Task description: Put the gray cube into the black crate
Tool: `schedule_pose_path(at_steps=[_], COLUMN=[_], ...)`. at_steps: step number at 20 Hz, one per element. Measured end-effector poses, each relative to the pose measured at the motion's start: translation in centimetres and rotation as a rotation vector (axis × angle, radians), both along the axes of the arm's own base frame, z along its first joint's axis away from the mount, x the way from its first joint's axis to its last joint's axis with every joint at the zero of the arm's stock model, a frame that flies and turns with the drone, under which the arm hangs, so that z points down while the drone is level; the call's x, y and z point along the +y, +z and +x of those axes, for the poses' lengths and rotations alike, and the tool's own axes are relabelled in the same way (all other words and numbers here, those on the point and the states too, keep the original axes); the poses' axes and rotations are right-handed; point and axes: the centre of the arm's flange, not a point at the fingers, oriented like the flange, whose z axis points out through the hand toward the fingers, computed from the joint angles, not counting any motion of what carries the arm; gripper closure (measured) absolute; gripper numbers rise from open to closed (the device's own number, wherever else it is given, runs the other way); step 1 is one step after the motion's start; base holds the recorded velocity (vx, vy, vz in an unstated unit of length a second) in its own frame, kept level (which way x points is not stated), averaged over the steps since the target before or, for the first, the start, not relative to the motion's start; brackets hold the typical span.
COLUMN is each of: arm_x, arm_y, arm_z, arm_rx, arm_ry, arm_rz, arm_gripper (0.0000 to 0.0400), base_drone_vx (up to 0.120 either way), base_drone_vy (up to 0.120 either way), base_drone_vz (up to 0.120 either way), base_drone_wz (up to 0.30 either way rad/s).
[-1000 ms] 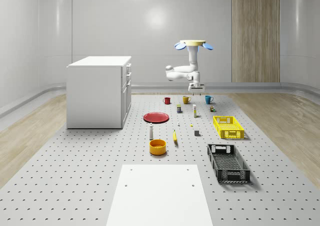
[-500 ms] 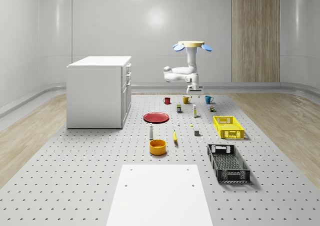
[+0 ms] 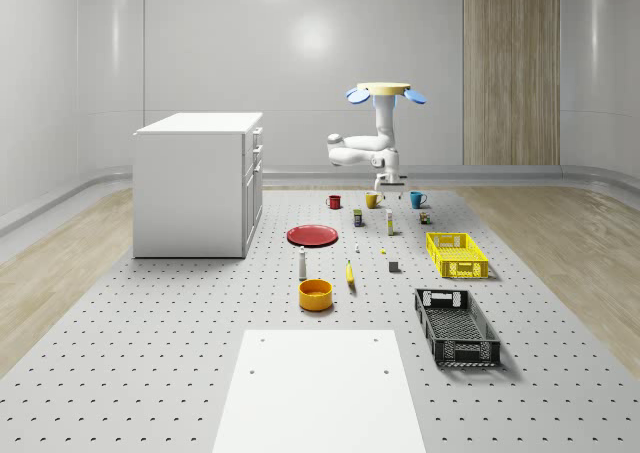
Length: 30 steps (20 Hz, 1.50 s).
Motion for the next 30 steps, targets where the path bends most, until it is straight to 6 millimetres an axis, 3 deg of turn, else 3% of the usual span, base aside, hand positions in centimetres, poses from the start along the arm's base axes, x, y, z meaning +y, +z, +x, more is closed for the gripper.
schedule_pose_path(at_steps=[12, 18, 23, 30], arm_x=[0.0, 0.0, 0.0, 0.0], arm_y=[0.0, 0.0, 0.0, 0.0], arm_z=[0.0, 0.0, 0.0, 0.0], arm_rx=[0.0, 0.0, 0.0, 0.0], arm_ry=[0.0, 0.0, 0.0, 0.0], arm_rz=[0.0, 0.0, 0.0, 0.0], arm_gripper=[0.0, 0.0, 0.0, 0.0], base_drone_vx=[0.12, 0.12, 0.12, 0.12], base_drone_vy=[0.0, -0.107, 0.0, 0.0], base_drone_vz=[-0.12, -0.12, -0.008, -0.12], base_drone_wz=[0.0, 0.0, 0.0, 0.0])
